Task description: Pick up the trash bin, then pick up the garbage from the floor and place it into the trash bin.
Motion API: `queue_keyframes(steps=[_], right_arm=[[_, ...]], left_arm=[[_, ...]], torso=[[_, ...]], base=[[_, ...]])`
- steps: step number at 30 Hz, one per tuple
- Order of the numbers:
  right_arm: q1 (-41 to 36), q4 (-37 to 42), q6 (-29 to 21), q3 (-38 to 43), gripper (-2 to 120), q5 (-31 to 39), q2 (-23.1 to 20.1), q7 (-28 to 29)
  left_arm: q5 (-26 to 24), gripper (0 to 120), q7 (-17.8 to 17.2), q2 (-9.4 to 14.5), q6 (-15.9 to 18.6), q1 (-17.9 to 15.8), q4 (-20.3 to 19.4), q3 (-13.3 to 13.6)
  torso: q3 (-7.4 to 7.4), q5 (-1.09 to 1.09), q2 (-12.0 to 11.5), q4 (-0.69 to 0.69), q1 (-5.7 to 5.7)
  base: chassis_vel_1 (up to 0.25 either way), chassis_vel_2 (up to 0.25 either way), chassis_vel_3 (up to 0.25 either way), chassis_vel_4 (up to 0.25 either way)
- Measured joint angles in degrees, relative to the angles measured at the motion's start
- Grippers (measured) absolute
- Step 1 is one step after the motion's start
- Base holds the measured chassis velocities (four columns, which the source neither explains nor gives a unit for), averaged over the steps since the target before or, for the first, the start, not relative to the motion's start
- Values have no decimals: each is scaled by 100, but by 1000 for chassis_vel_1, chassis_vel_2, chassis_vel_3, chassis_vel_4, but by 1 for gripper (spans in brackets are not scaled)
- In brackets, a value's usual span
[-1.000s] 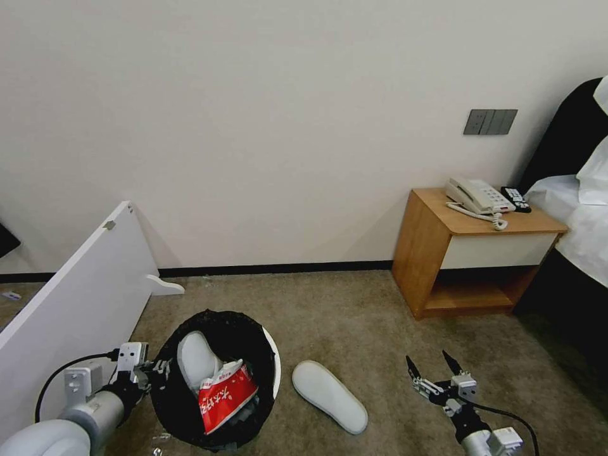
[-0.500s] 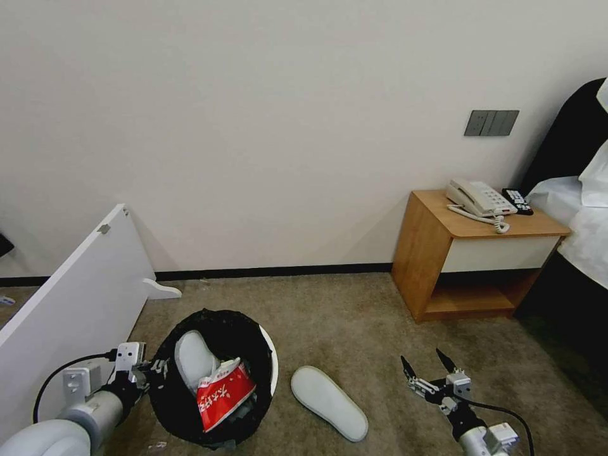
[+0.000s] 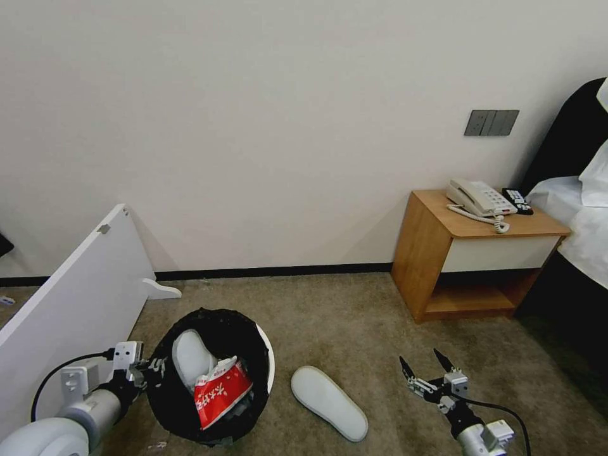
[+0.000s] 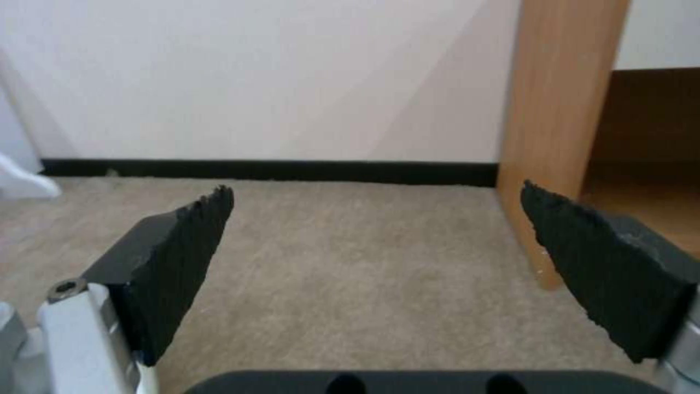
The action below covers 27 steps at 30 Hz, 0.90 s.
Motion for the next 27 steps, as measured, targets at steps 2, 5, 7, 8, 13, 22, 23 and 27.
queue_keyframes(steps=[2, 5, 7, 8, 13, 22, 23, 27], right_arm=[[-52, -27, -15, 133, 100, -26, 20, 26], [-119, -115, -10, 298, 100, -72, 67, -89], [-172, -164, -10, 384, 100, -127, 131, -182], [-172, -164, -10, 384, 100, -127, 131, -182], [-207, -231, -270, 428, 100, 132, 297, -253], [128, -838, -1584, 506, 100, 2260, -60, -2912], [271, -972, -1674, 364, 100, 2451, -150, -2955], [513, -1122, -1723, -6, 100, 2510, -344, -2684]], left_arm=[[-95, 2, 35, 43, -2, 42, -7, -78], [-177, 2, 49, 110, -3, 80, 4, -135], [-223, 2, 50, 136, -3, 95, 9, -158], [-223, 2, 50, 136, -3, 95, 9, -158], [-254, 2, 50, 138, -3, 136, 19, -154], [-273, 2, 9, 217, 13, 128, 41, -108], [-274, 2, -1, 232, 17, 128, 41, -107], [-274, 2, -11, 245, 21, 141, 45, -112]], torso=[[0, -1, 0, 0, 0], [0, 0, 0, -1, 0], [0, -2, 0, -1, 0], [0, -2, 0, -1, 0], [0, 0, 0, 0, 0], [0, -1, 0, -1, 0], [0, -1, 0, 1, 0], [0, -1, 0, -1, 0]], base=[[0, 0, 0, 0], [0, 0, 0, 0], [0, 0, 0, 0], [0, 0, 0, 0], [0, 0, 0, 0], [0, 0, 0, 0], [0, 0, 0, 0], [0, 0, 0, 0]])
